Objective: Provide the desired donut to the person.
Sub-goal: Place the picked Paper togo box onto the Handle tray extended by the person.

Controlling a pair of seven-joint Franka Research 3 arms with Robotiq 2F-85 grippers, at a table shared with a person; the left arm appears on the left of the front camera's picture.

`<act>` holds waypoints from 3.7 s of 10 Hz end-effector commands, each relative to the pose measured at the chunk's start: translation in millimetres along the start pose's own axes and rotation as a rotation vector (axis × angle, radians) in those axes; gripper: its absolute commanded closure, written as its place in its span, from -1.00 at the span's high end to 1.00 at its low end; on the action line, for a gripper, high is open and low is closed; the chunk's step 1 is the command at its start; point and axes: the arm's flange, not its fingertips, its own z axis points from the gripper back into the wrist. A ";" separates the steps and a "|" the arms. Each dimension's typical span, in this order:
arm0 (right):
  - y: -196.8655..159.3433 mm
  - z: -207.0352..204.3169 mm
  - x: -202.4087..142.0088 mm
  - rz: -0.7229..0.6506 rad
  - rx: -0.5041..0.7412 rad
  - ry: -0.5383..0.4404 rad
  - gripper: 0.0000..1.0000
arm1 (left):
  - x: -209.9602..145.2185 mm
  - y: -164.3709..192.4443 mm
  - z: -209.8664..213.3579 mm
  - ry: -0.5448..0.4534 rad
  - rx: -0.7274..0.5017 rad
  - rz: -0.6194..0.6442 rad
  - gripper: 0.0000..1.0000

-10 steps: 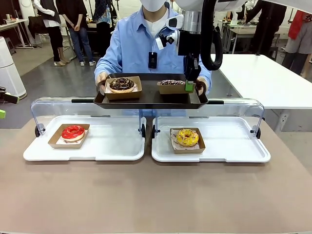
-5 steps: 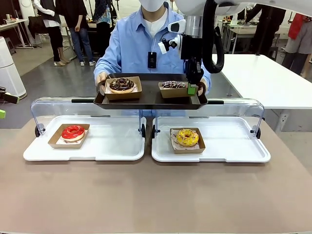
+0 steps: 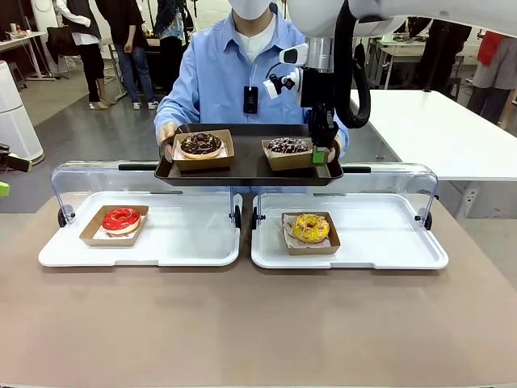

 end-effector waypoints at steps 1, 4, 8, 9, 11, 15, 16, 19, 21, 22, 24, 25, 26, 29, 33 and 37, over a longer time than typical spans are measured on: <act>-2.1 -3.1 -3.4 0.020 -0.016 -0.003 -0.17 | 0.0 -0.8 1.7 -0.005 0.000 -0.004 1.00; -2.3 -3.6 -4.0 0.021 -0.018 -0.006 1.00 | 0.0 -0.8 1.7 -0.005 0.000 -0.004 1.00; -1.5 -4.1 -5.5 0.022 -0.020 -0.010 1.00 | 0.0 -0.8 1.7 -0.005 0.000 -0.004 1.00; -0.1 -4.4 -5.5 0.025 -0.020 -0.010 1.00 | 0.0 -0.8 1.7 -0.005 0.000 -0.004 1.00; -0.8 -4.4 -6.2 0.024 -0.022 -0.010 1.00 | 0.0 -0.8 1.7 -0.005 0.000 -0.004 1.00; 29.7 25.5 -15.5 0.061 -0.088 0.025 1.00 | 0.0 -0.8 1.7 -0.005 0.000 -0.004 1.00; 54.5 44.5 -30.9 0.061 -0.094 0.061 1.00 | 0.0 -0.8 1.7 -0.005 0.000 -0.004 1.00; 127.0 83.3 -123.6 -0.002 -0.176 0.076 1.00 | 0.0 -0.8 1.7 -0.005 0.000 -0.004 1.00; 158.5 85.2 -190.9 -0.106 -0.193 0.032 1.00 | 0.0 -0.8 1.7 -0.005 0.000 -0.004 1.00; 170.7 79.6 -220.5 -0.153 -0.190 0.010 1.00 | 0.0 -0.8 1.7 -0.005 0.000 -0.004 1.00; 179.1 57.5 -273.5 -0.268 -0.166 -0.050 1.00 | 0.0 -0.8 1.7 -0.005 0.000 -0.004 1.00; 175.1 48.5 -287.2 -0.305 -0.157 -0.065 1.00 | 0.0 -0.8 1.7 -0.005 0.000 -0.004 1.00; 156.6 37.3 -290.4 -0.315 -0.155 -0.018 1.00 | 0.0 -0.8 1.7 -0.005 0.000 -0.004 1.00; 138.1 33.0 -277.5 -0.298 -0.181 0.154 1.00 | 0.0 -0.8 1.7 -0.005 0.000 -0.004 1.00; 163.8 46.2 -286.7 -0.287 -0.147 -0.037 1.00 | 0.0 -0.8 1.7 -0.005 0.000 -0.004 1.00; 163.8 46.2 -286.7 -0.287 -0.147 -0.037 1.00 | 0.0 -0.8 1.7 -0.005 0.000 -0.004 1.00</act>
